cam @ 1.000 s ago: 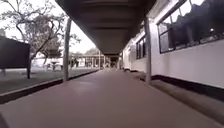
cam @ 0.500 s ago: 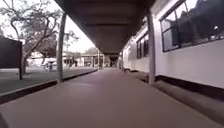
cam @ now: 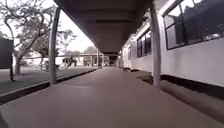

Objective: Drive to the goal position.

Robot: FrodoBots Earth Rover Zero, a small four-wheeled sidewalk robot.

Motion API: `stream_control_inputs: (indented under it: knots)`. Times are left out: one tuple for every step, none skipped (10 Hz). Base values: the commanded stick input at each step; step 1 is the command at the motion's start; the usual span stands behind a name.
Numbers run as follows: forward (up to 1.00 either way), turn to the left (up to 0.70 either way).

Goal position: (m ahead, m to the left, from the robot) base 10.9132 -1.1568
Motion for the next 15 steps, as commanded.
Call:
stream_control_inputs:
  knots:
    - [0.85, 0.0]
    - [0.85, 0.0]
    - [0.85, 0.0]
    - [0.85, 0.0]
    - [0.85, 0.0]
    - [0.85, 0.0]
    - [0.85, 0.0]
    - [0.85, 0.0]
    - [0.85, 0.0]
    - [0.85, 0.0]
    - [0.85, 0.0]
    - [0.85, 0.0]
    - [0.85, 0.0]
    - [0.85, 0.0]
    - [0.85, 0.0]
